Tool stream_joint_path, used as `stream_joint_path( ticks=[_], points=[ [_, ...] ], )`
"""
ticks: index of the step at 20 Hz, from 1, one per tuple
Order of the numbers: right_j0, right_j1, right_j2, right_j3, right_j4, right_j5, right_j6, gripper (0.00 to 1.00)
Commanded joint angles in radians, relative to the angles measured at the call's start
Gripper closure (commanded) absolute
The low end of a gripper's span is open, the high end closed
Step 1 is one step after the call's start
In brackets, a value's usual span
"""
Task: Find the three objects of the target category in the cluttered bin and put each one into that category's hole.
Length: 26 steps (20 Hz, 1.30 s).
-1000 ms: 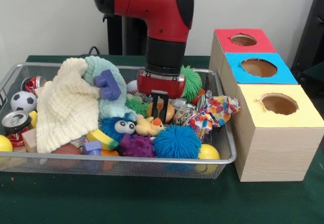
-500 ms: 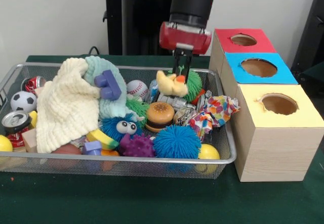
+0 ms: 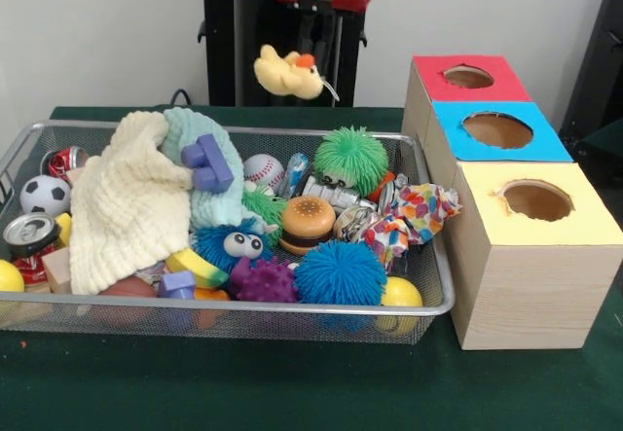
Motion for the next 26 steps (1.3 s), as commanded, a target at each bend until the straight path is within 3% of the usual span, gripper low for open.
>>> stream_joint_path(
  ticks=[1,15,21,26],
  points=[
    [-0.071,-0.126,0.211,0.276,0.187,0.210,0.190,1.00],
    [0.162,-0.008,0.067,0.408,0.350,-0.038,0.321,1.00],
    [0.205,0.015,0.063,0.416,0.428,-0.071,0.323,1.00],
    [0.305,0.020,0.045,0.424,0.523,-0.079,0.352,1.00]
  ],
)
